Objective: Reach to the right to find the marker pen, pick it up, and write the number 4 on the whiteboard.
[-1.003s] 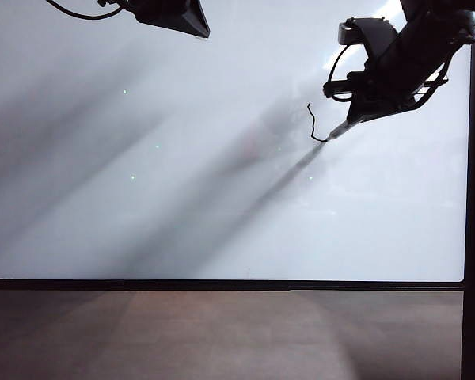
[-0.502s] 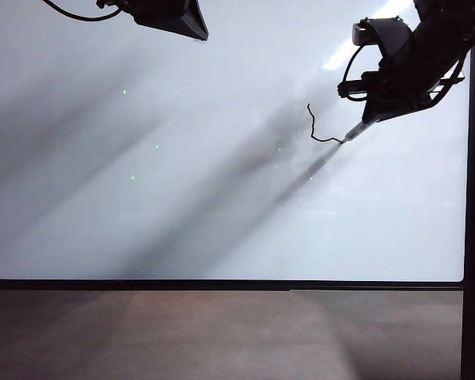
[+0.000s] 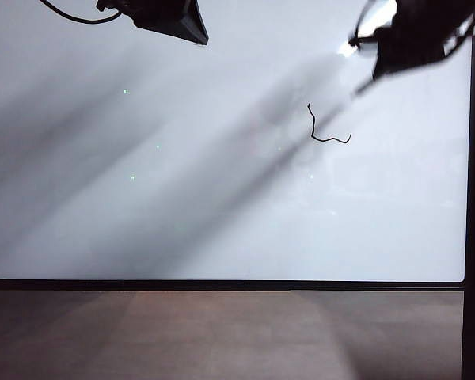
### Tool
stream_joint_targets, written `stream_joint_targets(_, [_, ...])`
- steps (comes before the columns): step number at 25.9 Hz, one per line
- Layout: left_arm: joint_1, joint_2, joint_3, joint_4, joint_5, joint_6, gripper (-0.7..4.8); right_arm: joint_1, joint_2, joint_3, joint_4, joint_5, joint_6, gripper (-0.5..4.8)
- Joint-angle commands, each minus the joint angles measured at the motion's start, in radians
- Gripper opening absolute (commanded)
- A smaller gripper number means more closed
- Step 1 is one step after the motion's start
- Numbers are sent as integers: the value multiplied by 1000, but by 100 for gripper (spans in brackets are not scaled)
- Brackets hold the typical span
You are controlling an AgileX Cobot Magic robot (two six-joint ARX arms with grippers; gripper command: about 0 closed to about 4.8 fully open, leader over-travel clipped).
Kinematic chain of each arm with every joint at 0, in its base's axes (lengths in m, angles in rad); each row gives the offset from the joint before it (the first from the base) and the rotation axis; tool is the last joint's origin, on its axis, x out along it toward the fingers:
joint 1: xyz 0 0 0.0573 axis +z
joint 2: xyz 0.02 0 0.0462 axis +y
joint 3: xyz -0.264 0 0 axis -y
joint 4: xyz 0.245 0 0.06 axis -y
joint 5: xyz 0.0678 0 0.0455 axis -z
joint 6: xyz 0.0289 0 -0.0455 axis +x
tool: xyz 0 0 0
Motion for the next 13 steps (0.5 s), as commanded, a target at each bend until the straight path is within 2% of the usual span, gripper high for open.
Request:
stream_joint_targets(1, [-2, -6, 3, 9, 1, -51, -5, 1, -39, 4, -6, -44, 10, -6])
stream_joint_targets(13, [-2, -6, 3, 2, 4, -58, -5, 1, -32, 2, -23, -59, 13, -6])
